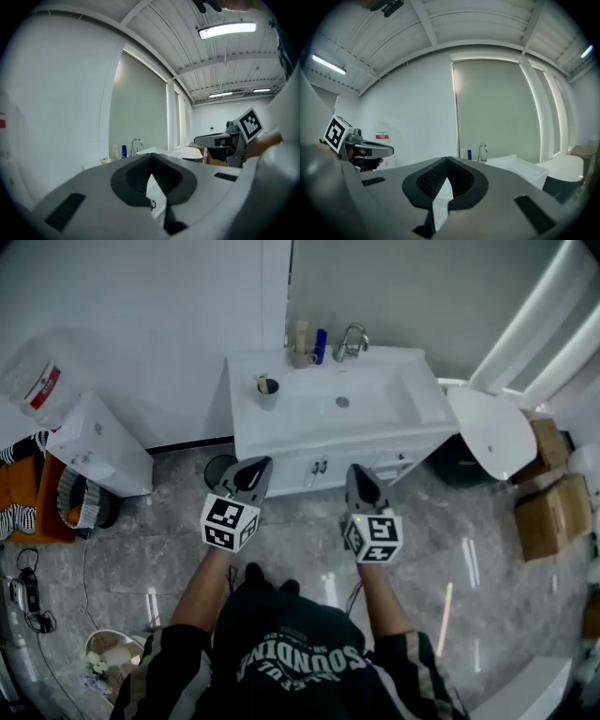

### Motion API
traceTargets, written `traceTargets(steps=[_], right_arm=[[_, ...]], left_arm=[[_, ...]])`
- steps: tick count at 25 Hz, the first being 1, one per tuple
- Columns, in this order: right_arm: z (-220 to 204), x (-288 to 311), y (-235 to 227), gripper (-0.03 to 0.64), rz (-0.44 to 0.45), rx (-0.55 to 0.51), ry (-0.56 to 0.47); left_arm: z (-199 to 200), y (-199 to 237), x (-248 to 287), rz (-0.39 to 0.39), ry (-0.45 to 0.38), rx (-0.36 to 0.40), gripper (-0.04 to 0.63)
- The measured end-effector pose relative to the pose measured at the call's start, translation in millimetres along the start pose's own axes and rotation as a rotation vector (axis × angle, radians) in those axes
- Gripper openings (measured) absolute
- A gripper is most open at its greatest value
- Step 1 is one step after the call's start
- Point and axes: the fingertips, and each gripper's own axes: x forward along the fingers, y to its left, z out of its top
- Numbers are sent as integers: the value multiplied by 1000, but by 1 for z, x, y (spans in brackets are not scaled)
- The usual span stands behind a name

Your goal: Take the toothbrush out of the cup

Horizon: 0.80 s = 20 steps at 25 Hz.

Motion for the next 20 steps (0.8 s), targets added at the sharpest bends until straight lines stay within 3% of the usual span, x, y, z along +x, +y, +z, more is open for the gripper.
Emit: traceTargets(steps=[7, 20], right_arm=[[2, -2, 8, 0, 19, -2, -43], [-4, -3, -1, 0, 20, 29, -21]], left_arm=[[-5, 2, -3, -3, 2, -9, -2], [-9, -7, 2, -10, 9, -17, -2]])
